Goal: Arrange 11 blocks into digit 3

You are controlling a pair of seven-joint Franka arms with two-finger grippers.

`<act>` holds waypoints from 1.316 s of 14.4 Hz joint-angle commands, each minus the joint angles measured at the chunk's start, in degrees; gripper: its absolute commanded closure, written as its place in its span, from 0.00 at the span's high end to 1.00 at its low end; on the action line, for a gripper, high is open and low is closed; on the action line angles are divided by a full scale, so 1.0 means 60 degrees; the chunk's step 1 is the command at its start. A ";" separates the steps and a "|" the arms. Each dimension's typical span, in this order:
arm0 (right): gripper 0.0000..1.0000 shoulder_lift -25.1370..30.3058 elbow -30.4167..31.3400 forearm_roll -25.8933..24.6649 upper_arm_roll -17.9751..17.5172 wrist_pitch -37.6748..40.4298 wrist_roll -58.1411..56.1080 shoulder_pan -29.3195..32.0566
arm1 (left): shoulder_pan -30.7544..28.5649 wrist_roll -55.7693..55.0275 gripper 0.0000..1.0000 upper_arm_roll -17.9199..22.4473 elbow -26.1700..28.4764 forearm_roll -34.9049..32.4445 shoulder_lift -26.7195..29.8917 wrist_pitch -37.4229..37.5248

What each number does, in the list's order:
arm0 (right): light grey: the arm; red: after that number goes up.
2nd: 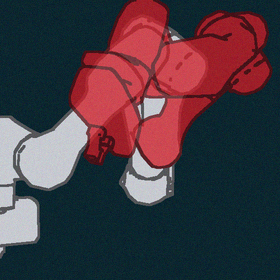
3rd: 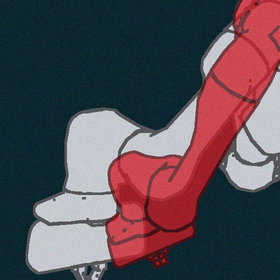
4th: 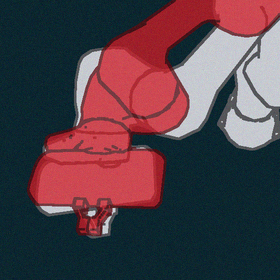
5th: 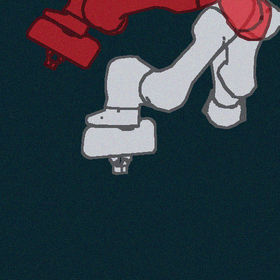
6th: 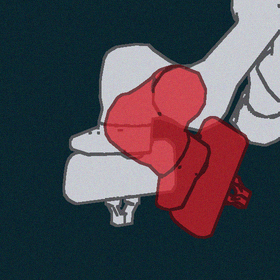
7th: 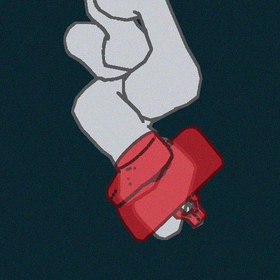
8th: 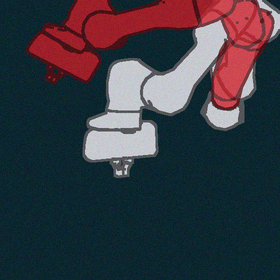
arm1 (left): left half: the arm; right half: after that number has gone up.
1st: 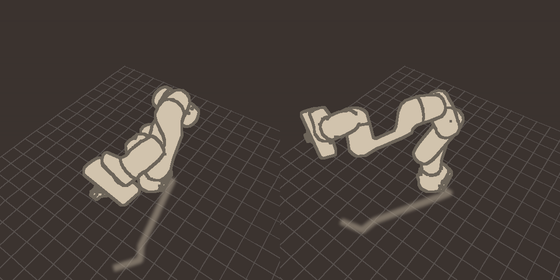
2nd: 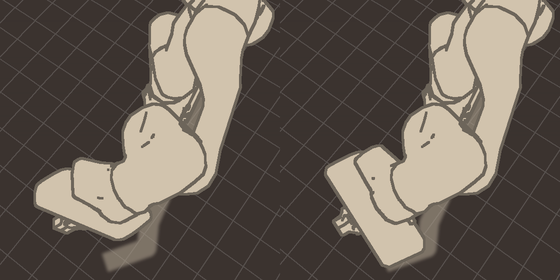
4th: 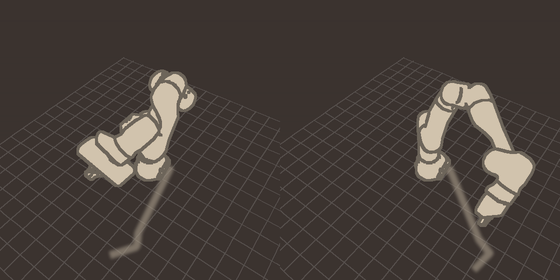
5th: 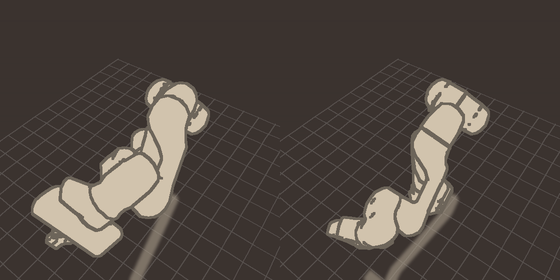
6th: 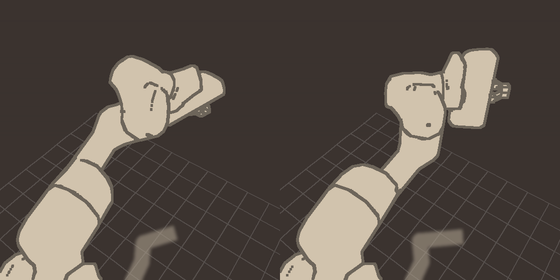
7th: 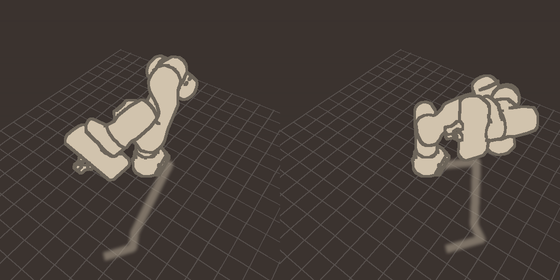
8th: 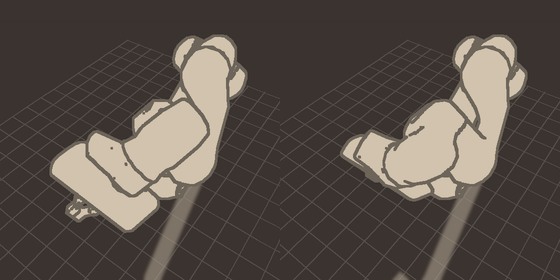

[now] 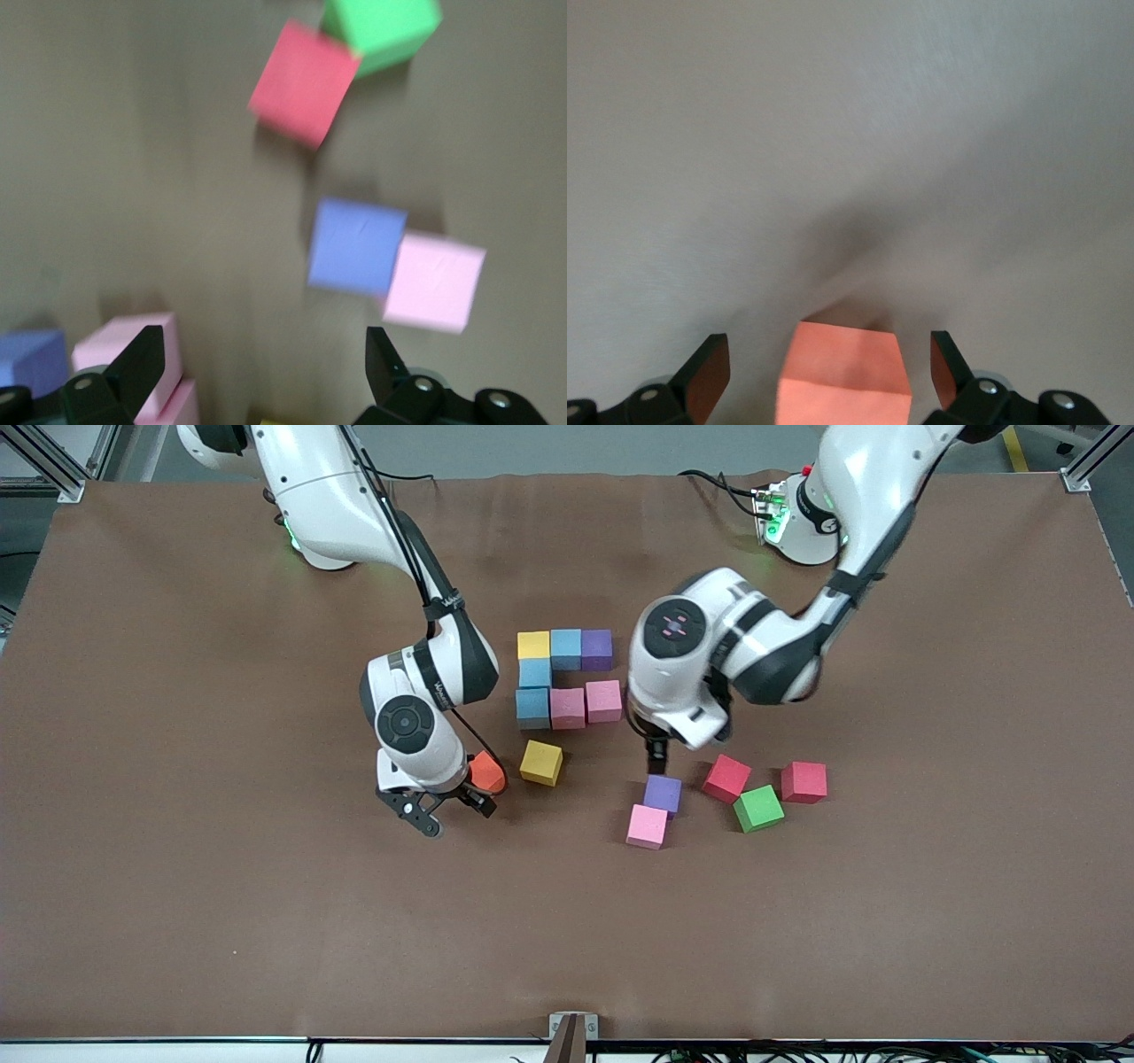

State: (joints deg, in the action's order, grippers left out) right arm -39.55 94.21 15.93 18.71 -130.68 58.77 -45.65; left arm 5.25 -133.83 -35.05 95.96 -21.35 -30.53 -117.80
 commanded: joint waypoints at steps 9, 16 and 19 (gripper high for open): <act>0.20 0.0177 0.0574 -0.0032 0.0031 -0.0573 0.0898 -0.0463 | -0.1563 0.2997 1.00 -0.0032 0.1672 -0.0703 -0.0039 -0.1416; 0.01 -0.0817 -0.1561 -0.0018 0.0002 -0.0428 -0.3389 -0.0316 | -0.1958 0.3951 1.00 0.0041 0.1820 -0.1258 -0.0550 -0.2164; 0.01 -0.1608 -0.2822 -0.0032 -0.0260 -0.0354 -0.5832 -0.0273 | -0.1989 0.3937 1.00 0.0041 0.1864 -0.1582 -0.0785 -0.2179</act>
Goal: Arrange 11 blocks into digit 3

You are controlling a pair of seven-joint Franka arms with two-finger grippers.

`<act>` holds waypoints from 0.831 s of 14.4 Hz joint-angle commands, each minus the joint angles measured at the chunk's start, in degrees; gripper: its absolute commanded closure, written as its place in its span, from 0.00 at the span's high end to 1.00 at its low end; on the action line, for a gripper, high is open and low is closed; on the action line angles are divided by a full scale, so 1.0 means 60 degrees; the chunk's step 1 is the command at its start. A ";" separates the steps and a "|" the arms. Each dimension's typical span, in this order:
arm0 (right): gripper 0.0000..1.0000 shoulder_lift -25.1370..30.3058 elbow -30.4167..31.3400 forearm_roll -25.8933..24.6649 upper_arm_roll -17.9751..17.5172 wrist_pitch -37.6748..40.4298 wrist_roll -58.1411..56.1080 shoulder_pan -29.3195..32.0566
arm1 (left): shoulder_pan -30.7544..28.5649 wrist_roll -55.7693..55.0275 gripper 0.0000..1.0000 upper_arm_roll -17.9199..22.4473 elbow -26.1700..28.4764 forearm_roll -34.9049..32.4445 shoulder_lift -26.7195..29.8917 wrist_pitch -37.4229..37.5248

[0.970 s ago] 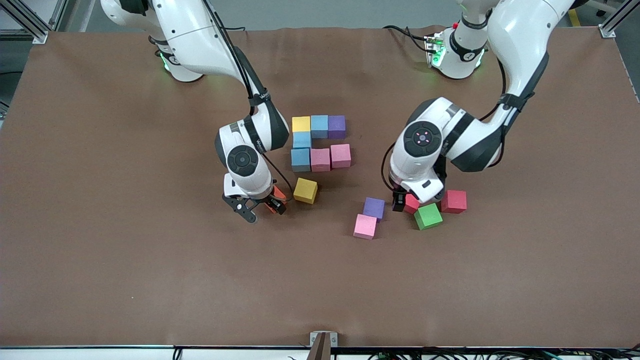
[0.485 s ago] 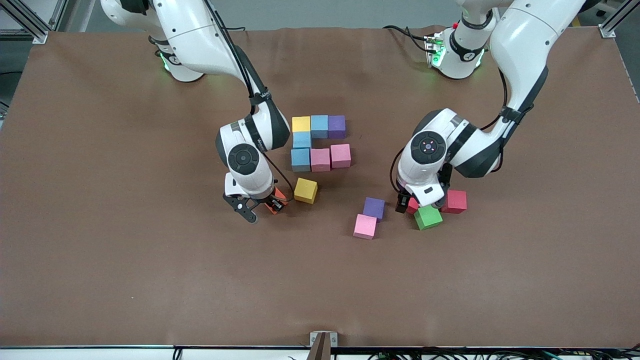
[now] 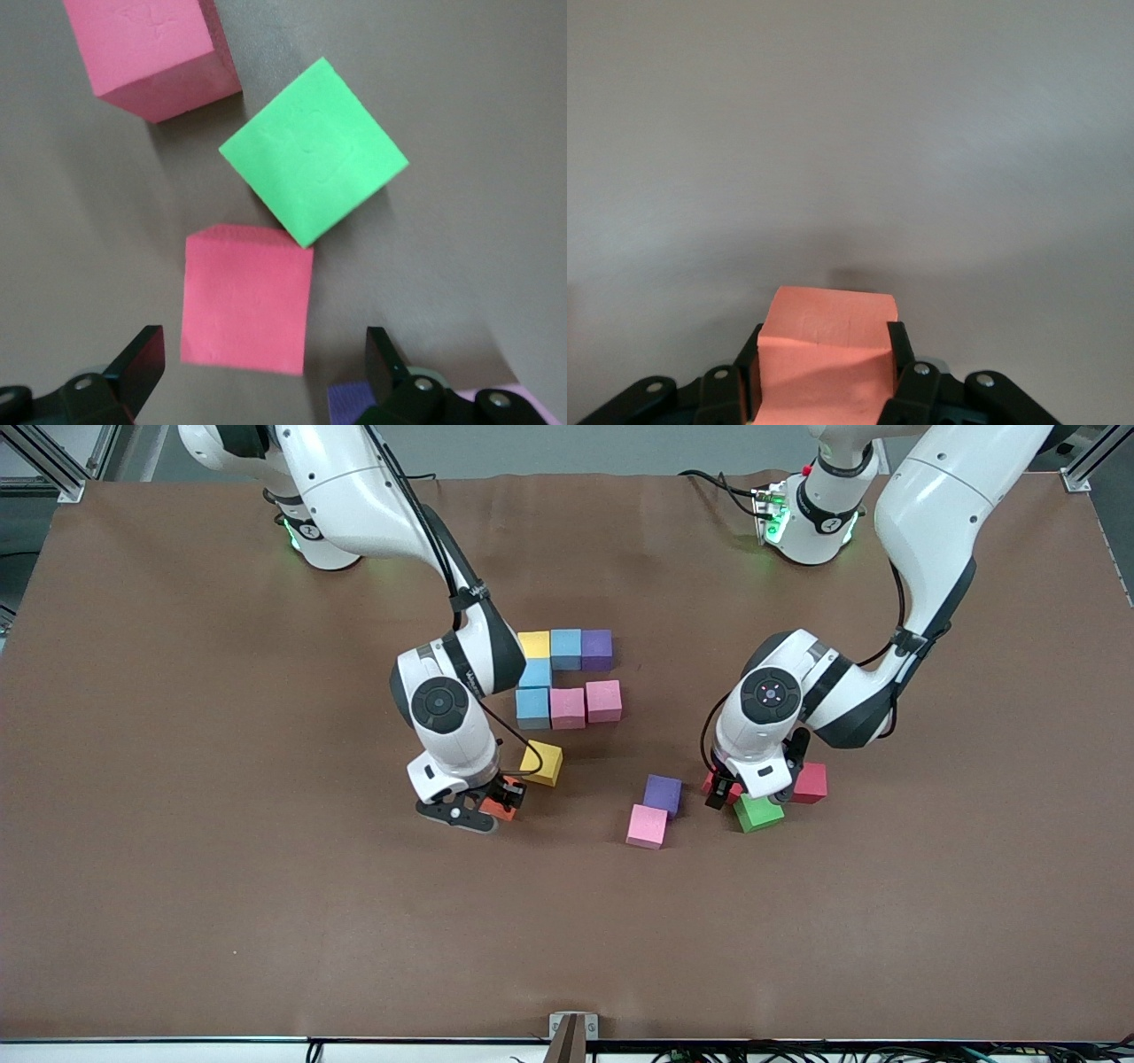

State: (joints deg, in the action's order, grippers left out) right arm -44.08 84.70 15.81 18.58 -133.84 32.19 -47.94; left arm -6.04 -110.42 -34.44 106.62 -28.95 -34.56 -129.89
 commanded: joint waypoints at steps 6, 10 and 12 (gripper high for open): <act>0.01 -0.2467 -0.3860 -0.0028 -0.0503 0.1313 -0.1994 0.0255 | -0.0325 0.0005 1.00 -0.0060 0.0189 -0.0360 -0.0217 -0.0308; 0.01 -0.2483 -0.3877 -0.0028 -0.0650 0.1593 -0.2420 0.0241 | -0.0341 0.0005 1.00 -0.0060 0.0189 -0.0360 -0.0275 -0.0324; 0.01 -0.2483 -0.3877 -0.0028 -0.0650 0.1813 -0.2493 0.0183 | -0.0341 0.0034 1.00 -0.0060 0.0189 -0.0360 -0.0290 -0.0440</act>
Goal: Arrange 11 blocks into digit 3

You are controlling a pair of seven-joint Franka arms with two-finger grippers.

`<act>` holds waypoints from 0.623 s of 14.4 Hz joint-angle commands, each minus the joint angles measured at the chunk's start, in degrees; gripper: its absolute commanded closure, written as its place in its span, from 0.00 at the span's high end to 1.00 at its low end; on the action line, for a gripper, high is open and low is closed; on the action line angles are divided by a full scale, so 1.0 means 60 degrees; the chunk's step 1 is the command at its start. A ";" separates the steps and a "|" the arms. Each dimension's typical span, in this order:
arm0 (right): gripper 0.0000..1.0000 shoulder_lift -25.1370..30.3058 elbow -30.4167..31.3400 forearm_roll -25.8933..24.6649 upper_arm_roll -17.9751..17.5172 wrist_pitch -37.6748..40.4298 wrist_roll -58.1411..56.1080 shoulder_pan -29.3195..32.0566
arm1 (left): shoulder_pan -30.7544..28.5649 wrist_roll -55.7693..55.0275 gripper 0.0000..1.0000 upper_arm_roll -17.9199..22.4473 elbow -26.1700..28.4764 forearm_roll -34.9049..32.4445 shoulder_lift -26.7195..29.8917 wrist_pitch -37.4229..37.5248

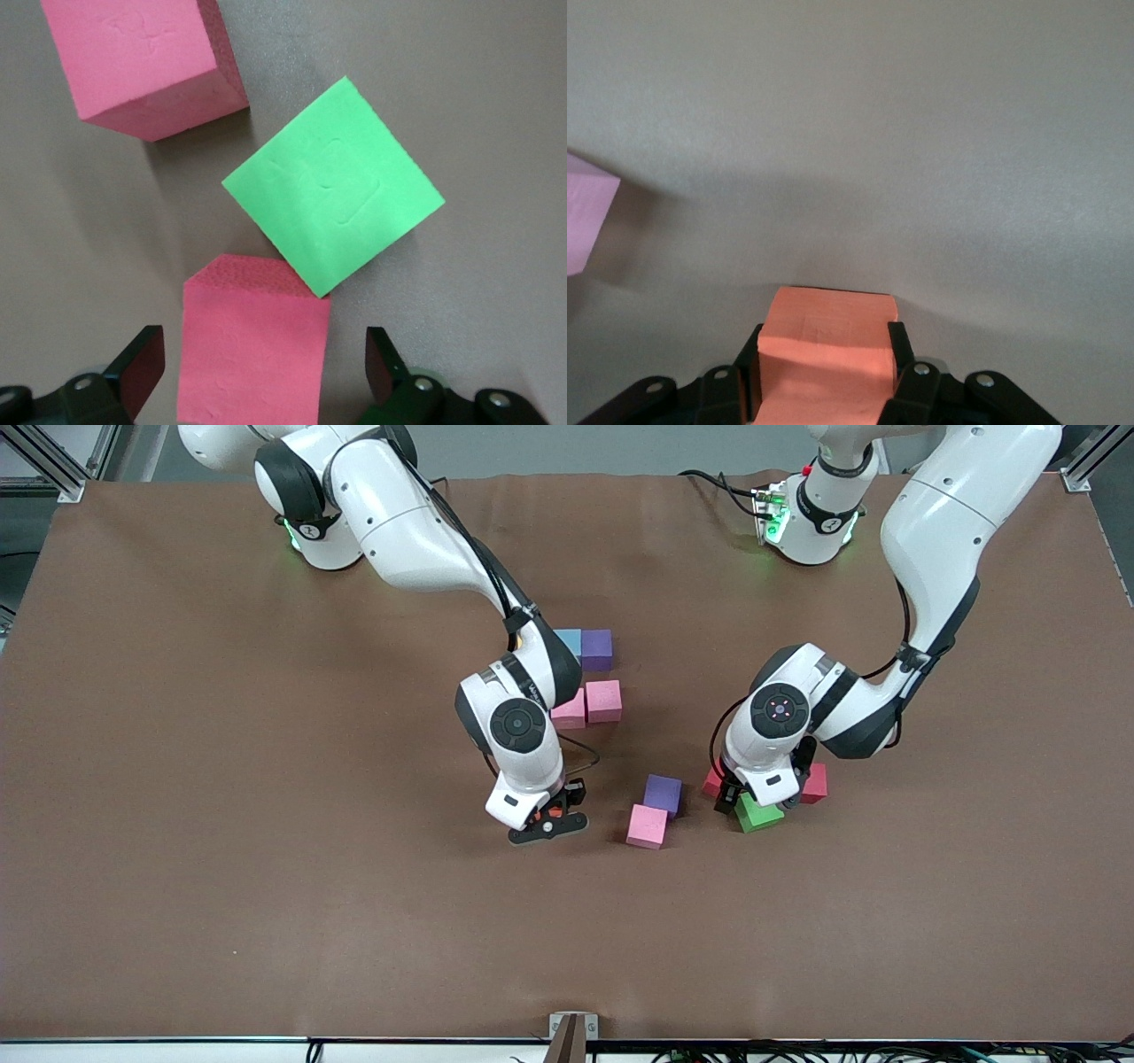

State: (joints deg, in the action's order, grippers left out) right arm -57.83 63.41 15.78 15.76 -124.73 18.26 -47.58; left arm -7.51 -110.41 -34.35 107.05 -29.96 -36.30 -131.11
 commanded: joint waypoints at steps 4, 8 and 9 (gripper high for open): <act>0.01 -0.0162 -0.0329 0.0021 -0.0209 0.0310 -0.0128 0.0034 | -0.0097 0.0033 1.00 -0.0075 0.0132 -0.0383 -0.0072 -0.0253; 0.01 -0.0177 -0.0329 0.0036 -0.0546 -0.0143 0.0076 0.0092 | -0.0096 -0.0025 1.00 -0.0075 0.0132 -0.0427 -0.0160 -0.0253; 0.01 -0.0177 -0.0329 0.0036 -0.0560 -0.0304 0.0280 0.0063 | -0.0082 -0.0040 1.00 -0.0075 0.0132 -0.0442 -0.0204 -0.0253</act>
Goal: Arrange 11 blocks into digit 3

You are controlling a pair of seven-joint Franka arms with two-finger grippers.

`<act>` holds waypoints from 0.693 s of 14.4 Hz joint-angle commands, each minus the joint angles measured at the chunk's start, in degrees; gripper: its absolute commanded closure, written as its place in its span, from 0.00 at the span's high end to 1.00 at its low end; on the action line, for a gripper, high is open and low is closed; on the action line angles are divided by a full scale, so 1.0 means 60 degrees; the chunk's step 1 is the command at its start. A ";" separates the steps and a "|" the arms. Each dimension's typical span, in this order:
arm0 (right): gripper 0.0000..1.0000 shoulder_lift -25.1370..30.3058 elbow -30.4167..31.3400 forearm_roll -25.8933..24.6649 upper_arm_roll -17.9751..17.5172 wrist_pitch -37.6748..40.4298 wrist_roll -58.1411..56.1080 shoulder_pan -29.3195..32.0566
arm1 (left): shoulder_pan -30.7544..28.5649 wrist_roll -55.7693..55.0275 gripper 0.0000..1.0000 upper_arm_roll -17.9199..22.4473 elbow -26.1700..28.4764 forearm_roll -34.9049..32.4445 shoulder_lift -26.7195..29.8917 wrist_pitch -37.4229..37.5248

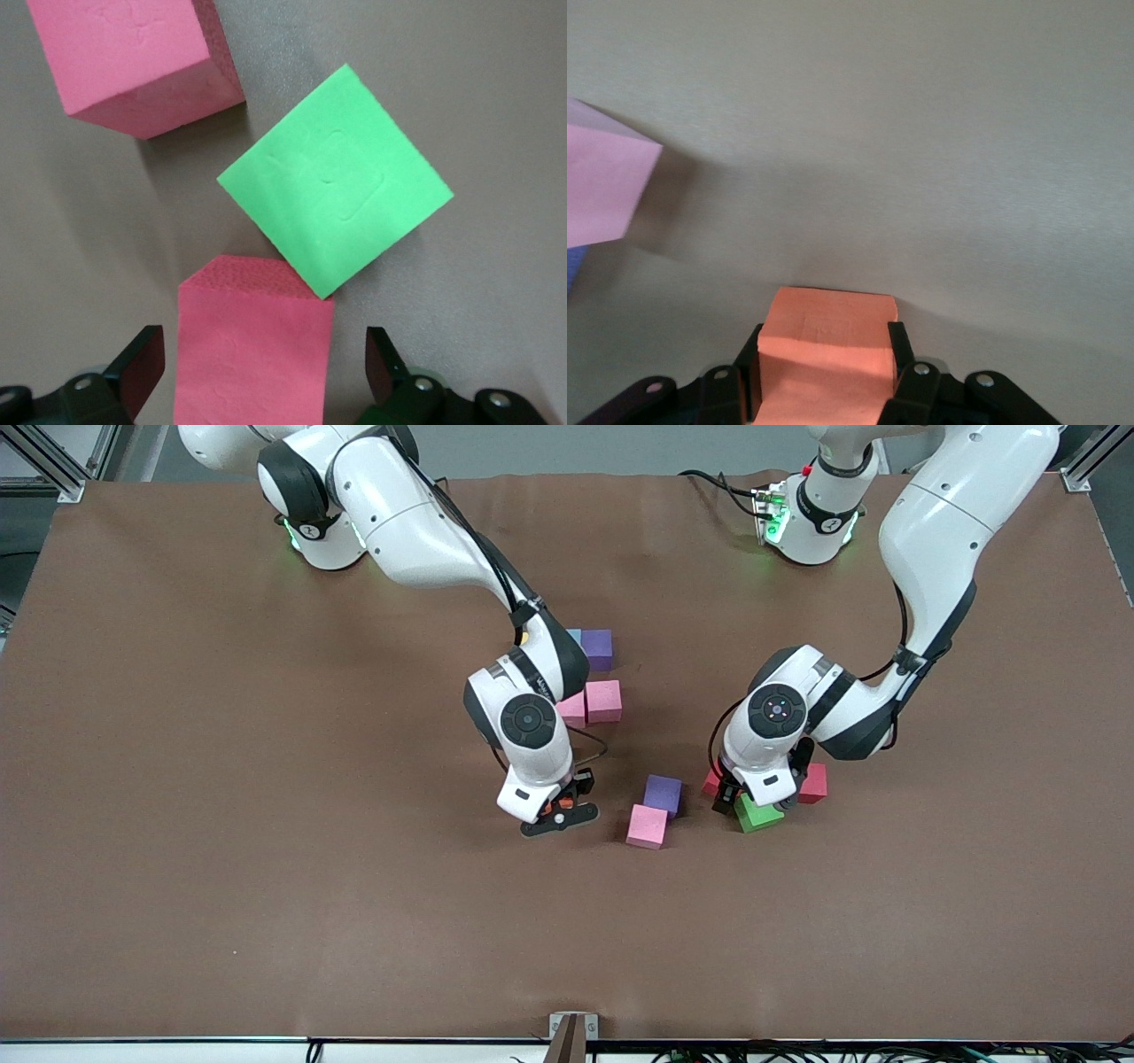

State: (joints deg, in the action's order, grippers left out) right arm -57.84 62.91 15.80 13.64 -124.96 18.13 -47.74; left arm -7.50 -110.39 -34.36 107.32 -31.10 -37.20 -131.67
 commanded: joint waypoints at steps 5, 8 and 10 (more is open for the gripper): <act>0.01 -0.0161 -0.0260 0.0033 -0.0458 -0.0458 0.0640 0.0091 | -0.0112 -0.0029 0.50 -0.0073 0.0043 -0.0382 -0.0070 -0.0232; 0.01 -0.0146 -0.0246 0.0033 -0.0487 -0.0400 0.1138 0.0047 | -0.0156 -0.0043 0.29 -0.0073 -0.0059 -0.0382 -0.0056 -0.0232; 0.01 -0.0102 -0.0187 0.0019 -0.0487 -0.0327 0.1109 0.0062 | -0.0156 -0.0044 0.29 -0.0073 -0.0089 -0.0368 -0.0070 -0.0232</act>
State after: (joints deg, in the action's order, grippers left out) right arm -57.94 62.76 15.81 11.39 -127.49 23.52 -47.78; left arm -7.76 -110.39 -34.37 106.87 -32.04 -37.70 -132.60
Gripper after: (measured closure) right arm 0.432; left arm 0.410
